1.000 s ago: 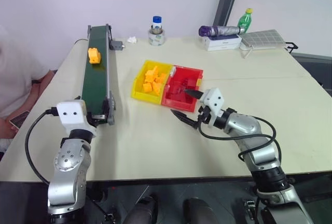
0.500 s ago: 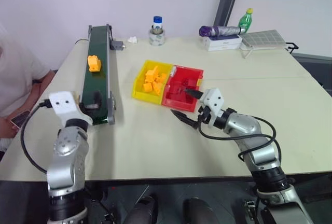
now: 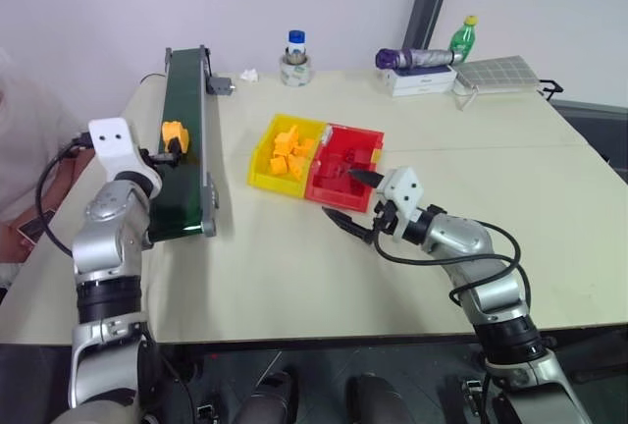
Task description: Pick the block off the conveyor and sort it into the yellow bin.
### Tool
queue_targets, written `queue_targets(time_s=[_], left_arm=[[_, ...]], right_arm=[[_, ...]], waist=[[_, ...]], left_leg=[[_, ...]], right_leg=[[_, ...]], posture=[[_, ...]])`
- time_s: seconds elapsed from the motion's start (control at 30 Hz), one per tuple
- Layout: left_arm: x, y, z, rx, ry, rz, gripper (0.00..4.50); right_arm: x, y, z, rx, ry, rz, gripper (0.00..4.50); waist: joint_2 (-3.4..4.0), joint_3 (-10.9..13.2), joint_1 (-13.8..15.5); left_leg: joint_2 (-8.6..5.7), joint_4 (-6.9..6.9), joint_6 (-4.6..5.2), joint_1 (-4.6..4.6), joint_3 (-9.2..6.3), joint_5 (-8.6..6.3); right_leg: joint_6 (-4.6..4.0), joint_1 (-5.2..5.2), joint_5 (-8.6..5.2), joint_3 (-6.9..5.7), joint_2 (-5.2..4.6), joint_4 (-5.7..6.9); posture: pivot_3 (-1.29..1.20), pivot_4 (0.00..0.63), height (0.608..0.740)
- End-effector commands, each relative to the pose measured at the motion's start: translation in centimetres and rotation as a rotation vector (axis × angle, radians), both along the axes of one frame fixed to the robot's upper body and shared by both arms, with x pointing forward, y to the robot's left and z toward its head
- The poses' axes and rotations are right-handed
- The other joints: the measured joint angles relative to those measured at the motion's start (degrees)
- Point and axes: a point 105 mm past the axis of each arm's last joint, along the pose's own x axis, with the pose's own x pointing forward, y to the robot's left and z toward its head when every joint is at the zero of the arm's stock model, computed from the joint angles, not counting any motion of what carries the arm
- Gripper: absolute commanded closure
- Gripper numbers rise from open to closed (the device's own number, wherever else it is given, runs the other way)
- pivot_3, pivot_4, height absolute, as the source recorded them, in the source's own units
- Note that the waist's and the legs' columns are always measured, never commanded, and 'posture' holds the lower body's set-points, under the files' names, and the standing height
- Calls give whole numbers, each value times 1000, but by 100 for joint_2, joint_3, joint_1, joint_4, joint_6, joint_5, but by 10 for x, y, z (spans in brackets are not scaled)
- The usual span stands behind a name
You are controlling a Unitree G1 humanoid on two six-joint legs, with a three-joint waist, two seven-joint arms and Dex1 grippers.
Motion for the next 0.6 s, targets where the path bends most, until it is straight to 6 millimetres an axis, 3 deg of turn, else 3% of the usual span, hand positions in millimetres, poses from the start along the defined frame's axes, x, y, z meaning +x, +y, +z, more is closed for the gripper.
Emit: queue_targets(time_s=[0.03, 0.2, 0.3, 0.33, 0.4, 0.43, 0.47, 0.6], left_arm=[[9, -4, 17, 24, -50, -32, 45], [19, -12, -1, 27, 25, -66, 45], [20, -8, -11, 19, 66, -25, 859], [19, -8, -11, 17, 60, -25, 1323], [18, -11, -4, -13, 21, -23, 2279], [17, -13, 4, -28, -14, -30, 2880], [17, -19, 17, -37, -60, -46, 3205], [15, -51, 46, -32, -174, -155, 3131]], right_arm=[[-3, 2, 11, 16, -48, 6, 0], [-3, 2, 12, 16, -50, 2, 0], [-4, 1, 12, 16, -51, -2, 0], [-4, 1, 12, 15, -51, -3, 0], [-4, 0, 12, 14, -51, -6, 0], [-3, -1, 12, 13, -51, -6, 0], [-3, -1, 11, 12, -50, -6, 0], [-3, 1, 12, 12, -52, -1, 0]], waist=[[0, 0, 5], [0, 0, -21], [0, 0, -16], [0, 0, -17], [0, 0, -12], [0, 0, -10], [0, 0, -9], [-2, 1, 7]], left_leg=[[0, 0, 0, 0, 0, 0], [0, 0, 0, 0, -1, 1], [1, 0, 0, 0, -2, 1], [1, 0, 0, 0, -2, 1], [1, 0, 0, 0, -2, 1], [0, 0, 0, 0, -2, 1], [1, 1, 0, 0, -2, 1], [0, 6, 0, -1, -3, 1]], right_leg=[[1, 0, 1, 0, 0, 0], [3, -1, 2, 0, 1, 2], [4, -2, 3, 0, 2, 4], [4, -2, 3, 0, 2, 4], [4, -2, 3, 0, 1, 4], [4, -2, 3, 0, 1, 4], [4, -2, 3, 0, 1, 4], [4, 1, 3, 0, 0, 4]], posture=[[0, 150, 740], [0, 150, 740], [0, 150, 740], [0, 150, 740], [0, 150, 740], [0, 150, 740], [0, 150, 740], [0, 150, 740]])
